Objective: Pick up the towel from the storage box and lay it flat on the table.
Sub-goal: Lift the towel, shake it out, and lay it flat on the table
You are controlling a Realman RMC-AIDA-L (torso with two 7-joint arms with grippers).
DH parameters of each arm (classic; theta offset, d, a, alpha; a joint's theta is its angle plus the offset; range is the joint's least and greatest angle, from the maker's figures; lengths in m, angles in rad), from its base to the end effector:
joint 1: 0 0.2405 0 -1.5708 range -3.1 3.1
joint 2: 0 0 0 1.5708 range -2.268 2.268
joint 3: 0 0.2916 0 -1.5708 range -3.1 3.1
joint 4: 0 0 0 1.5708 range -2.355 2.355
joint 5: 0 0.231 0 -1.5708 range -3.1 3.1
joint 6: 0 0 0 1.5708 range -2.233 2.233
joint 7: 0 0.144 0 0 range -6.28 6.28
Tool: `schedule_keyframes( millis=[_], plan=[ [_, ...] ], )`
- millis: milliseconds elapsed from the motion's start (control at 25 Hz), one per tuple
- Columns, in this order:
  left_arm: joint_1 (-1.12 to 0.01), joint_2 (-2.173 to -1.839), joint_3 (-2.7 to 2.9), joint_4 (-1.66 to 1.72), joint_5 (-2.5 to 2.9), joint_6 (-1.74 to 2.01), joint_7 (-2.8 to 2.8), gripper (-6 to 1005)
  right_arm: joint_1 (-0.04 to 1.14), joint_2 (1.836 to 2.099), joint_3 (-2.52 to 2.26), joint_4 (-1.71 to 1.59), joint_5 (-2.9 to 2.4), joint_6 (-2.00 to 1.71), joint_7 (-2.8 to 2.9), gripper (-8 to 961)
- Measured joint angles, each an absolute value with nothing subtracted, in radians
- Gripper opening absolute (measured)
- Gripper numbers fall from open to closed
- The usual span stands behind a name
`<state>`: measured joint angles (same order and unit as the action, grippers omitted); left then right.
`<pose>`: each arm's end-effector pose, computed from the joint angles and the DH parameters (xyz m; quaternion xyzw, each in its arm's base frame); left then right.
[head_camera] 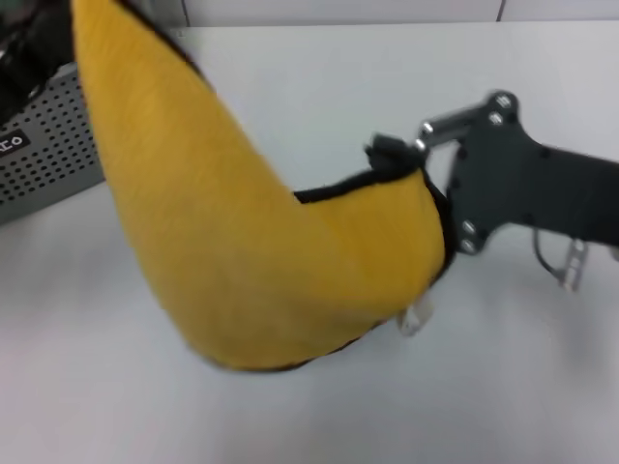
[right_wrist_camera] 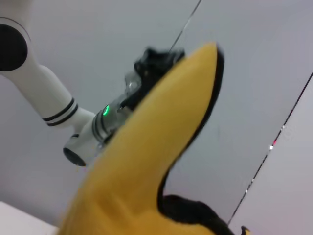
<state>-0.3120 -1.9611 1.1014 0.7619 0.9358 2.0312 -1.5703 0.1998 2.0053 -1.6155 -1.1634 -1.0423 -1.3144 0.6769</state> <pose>-0.2498 0.2898 0.0894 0.7998 0.1030 0.5914 0.0073 0.1884 0.3114 -0.0198 -0.8728 -0.2283 0.3611 0.2358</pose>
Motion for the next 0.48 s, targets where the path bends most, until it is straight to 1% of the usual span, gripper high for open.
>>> schedule_keyframes(
  millis=[120, 240, 360, 480],
  plan=[
    [-0.283, -1.952, 1.06, 0.694, 0.991, 2.031, -1.57, 25, 0.093, 2.004, -1.599, -1.331, -1.127, -1.305, 0.781, 6],
    [-0.26, -1.957, 0.994, 0.666, 1.092, 2.03, -1.566, 25, 0.009, 2.004, -1.582, -1.467, -1.186, -1.317, 0.864, 8],
    [-0.227, -1.967, 0.951, 0.678, 1.175, 2.03, -1.542, 25, -0.043, 2.006, -1.563, -1.563, -1.225, -1.327, 0.929, 12],
    [-0.192, -1.966, 0.944, 0.682, 1.223, 2.031, -1.498, 25, -0.069, 2.009, -1.538, -1.615, -1.232, -1.344, 0.981, 16]
  ],
)
